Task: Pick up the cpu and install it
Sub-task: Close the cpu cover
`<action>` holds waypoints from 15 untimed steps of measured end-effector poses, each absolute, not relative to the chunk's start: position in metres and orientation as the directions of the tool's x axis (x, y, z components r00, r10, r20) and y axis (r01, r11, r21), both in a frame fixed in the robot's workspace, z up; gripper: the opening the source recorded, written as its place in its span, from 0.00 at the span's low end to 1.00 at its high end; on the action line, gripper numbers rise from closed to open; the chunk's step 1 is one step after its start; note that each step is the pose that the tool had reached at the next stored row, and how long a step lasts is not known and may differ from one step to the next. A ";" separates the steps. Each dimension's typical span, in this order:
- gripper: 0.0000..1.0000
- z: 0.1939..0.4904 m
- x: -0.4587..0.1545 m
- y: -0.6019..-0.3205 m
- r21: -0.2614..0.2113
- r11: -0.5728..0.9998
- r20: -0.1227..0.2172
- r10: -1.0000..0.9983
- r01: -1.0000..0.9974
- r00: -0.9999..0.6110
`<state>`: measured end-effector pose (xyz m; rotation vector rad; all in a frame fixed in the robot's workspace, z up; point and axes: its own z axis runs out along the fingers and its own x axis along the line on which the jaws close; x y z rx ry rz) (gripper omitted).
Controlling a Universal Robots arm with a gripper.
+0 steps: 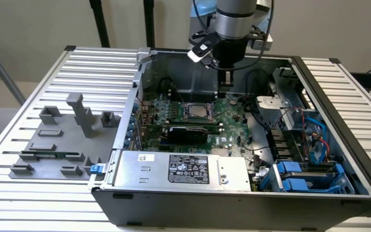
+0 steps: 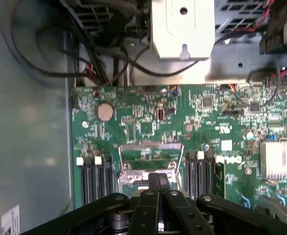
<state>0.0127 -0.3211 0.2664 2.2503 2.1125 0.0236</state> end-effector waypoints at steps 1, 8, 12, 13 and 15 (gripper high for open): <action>0.11 0.267 0.017 -0.321 0.050 -0.062 -0.026 0.998 0.997 0.064; 0.11 0.267 0.049 -0.322 0.048 -0.062 -0.025 0.998 0.997 0.064; 0.11 0.262 0.064 -0.322 0.048 -0.062 -0.025 0.998 0.997 0.063; 0.11 0.260 0.066 -0.322 0.048 -0.062 -0.025 0.998 0.997 0.063; 0.11 0.256 0.067 -0.322 0.048 -0.062 -0.025 0.998 0.997 0.063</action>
